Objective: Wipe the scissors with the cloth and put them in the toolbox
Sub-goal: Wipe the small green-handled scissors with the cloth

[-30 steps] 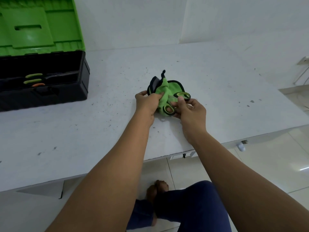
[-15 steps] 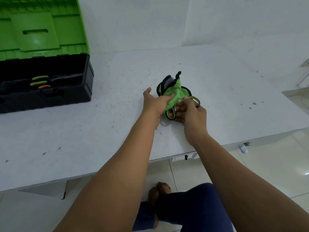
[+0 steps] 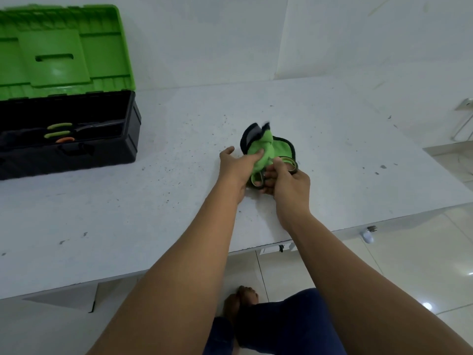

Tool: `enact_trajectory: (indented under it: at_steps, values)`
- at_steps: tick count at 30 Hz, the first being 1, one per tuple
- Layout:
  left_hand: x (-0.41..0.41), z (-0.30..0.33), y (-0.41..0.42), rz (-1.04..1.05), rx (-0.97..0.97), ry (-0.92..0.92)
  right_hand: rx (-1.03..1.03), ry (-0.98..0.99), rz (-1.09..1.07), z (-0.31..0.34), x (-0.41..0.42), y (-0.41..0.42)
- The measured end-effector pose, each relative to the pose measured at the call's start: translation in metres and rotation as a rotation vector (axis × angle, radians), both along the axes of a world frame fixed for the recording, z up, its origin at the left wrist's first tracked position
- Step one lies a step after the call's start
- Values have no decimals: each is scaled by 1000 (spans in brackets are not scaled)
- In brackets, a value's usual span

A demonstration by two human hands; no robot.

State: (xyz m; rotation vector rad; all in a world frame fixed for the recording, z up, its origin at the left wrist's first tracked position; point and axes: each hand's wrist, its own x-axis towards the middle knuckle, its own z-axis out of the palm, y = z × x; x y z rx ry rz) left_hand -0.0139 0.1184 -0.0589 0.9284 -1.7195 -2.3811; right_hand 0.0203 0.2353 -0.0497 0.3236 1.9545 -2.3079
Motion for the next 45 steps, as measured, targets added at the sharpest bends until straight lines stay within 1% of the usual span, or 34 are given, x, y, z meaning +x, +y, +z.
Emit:
enact_trajectory:
  at_steps: [2,4,11,15,17,20,22,25,32,36,37,41,42,45]
  values:
    - [1,-1,-3,39,0,18,24,1,19,0,-1,-1]
    - [-4,2,-8,91,47,48,38,0,38,0,-1,-3]
    - [-25,6,-3,184,148,36,53,-5,9,-3,1,0]
    - [-31,10,-17,232,150,52,79,-10,29,-3,4,1]
    - [-29,10,-19,190,166,53,71,-7,24,-2,2,2]
    - [-16,5,-5,31,140,26,23,-13,-6,1,-3,1]
    - [-12,-4,0,6,116,8,18,-18,-16,1,-4,1]
    - [-15,-4,-5,87,127,42,51,-11,14,0,-1,0]
    - [-33,6,1,207,155,31,30,-7,-2,2,4,0]
    - [-36,6,-16,298,129,27,71,-10,17,1,6,1]
    - [-36,6,-19,280,127,34,75,-10,12,1,5,1]
    - [-23,1,-9,58,139,27,50,-6,-25,1,-1,1]
    - [-21,-1,-6,46,127,27,43,-7,-24,1,-2,1]
    - [-27,-6,-7,97,122,57,57,7,-9,-2,-2,-1]
